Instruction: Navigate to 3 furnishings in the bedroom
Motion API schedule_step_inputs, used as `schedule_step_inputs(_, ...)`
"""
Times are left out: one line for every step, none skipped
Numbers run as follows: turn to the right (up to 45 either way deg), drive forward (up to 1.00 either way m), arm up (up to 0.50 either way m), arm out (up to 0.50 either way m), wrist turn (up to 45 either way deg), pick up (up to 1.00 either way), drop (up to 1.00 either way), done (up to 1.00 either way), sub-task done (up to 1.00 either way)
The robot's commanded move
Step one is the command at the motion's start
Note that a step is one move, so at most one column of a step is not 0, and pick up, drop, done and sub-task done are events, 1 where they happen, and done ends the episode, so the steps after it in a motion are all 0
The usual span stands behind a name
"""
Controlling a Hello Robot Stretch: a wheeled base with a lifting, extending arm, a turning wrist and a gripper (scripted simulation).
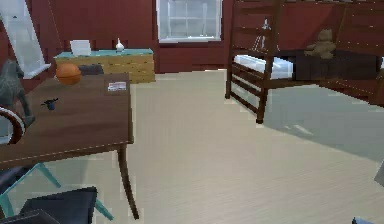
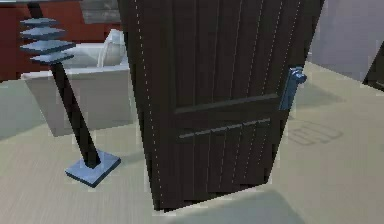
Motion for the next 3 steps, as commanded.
schedule_step_inputs(0.0,0.35,0.0,0.0,0.0,0.0,0.0,0.0,0.0)
schedule_step_inputs(-36.0,0.0,0.0,0.0,0.0,0.0,0.0,0.0,0.0)
schedule_step_inputs(0.0,0.0,0.0,0.0,0.0,0.0,0.0,1.0,0.0)
